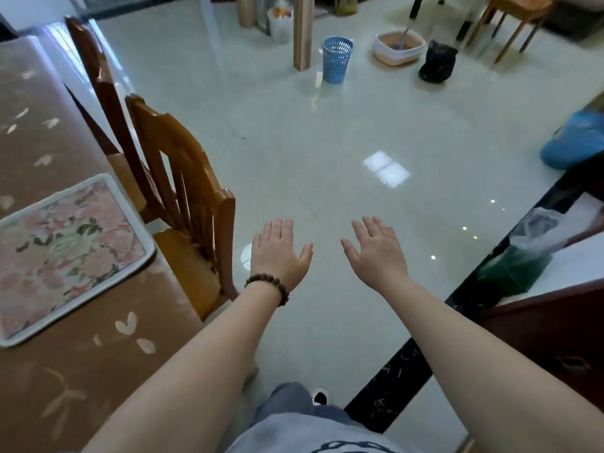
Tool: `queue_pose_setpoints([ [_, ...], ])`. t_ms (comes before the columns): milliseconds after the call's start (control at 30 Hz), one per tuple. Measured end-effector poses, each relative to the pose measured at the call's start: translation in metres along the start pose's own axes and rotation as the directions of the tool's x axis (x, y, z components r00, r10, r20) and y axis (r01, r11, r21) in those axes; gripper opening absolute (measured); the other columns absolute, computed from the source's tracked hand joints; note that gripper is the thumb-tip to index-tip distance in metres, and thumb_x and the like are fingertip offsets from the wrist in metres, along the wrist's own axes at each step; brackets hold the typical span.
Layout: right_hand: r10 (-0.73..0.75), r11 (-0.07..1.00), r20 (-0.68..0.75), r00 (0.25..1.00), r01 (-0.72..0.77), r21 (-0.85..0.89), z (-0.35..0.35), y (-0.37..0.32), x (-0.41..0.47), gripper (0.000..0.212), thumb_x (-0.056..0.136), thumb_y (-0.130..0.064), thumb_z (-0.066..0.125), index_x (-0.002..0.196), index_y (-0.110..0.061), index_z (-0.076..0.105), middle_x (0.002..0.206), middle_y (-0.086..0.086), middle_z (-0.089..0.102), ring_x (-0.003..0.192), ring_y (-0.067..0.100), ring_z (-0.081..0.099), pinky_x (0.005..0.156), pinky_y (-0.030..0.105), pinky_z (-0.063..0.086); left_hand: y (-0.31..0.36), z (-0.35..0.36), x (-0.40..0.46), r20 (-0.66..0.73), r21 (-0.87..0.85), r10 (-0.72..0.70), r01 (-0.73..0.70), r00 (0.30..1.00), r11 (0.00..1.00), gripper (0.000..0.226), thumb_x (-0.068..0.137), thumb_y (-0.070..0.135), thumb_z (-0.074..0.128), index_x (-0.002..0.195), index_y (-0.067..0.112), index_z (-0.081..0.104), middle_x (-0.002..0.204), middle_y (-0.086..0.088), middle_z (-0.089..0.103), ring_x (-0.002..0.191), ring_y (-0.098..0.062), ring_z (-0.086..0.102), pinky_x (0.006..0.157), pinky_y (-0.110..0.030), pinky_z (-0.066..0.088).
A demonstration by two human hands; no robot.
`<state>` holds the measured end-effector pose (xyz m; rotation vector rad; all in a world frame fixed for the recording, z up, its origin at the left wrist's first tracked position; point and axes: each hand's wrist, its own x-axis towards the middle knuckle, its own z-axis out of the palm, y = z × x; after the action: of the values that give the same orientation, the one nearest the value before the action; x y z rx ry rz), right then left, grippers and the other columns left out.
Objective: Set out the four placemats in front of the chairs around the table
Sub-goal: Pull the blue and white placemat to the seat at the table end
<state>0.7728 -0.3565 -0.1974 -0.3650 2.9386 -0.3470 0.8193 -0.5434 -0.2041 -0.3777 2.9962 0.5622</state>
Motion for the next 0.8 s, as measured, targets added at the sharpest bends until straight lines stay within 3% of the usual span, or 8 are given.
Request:
queue_pose_setpoints([
  [400,-0.169,0.985,0.089,0.982,0.172,-0.020,-0.023,-0.004,0.230,0.058,0.097,-0.049,0.028,0.147,-0.019,0.026,0.155,0.009,0.024,0.144,0.023,0.014,0.118,0.039,0.008,0.001,-0.005,0.193,-0.060,-0.061,-0.201,0.197,0.978,0.978,0.070,0.092,0.054,0.031,0.149,0.016,0.018,0.157,-0.004,0.019,0.144,-0.021,0.010,0.116,-0.041,0.009],
  [800,-0.420,0.905,0.150,0.895,0.426,-0.008,-0.062,-0.112,0.505,0.057,0.097,-0.048,0.032,0.145,-0.017,0.030,0.152,0.011,0.030,0.142,0.025,0.020,0.117,0.039,0.013,-0.052,-0.086,0.420,-0.172,-0.120,-0.458,0.443,0.872,0.888,0.070,0.091,0.053,0.031,0.148,0.015,0.019,0.156,-0.005,0.021,0.145,-0.021,0.008,0.116,-0.044,0.009],
])
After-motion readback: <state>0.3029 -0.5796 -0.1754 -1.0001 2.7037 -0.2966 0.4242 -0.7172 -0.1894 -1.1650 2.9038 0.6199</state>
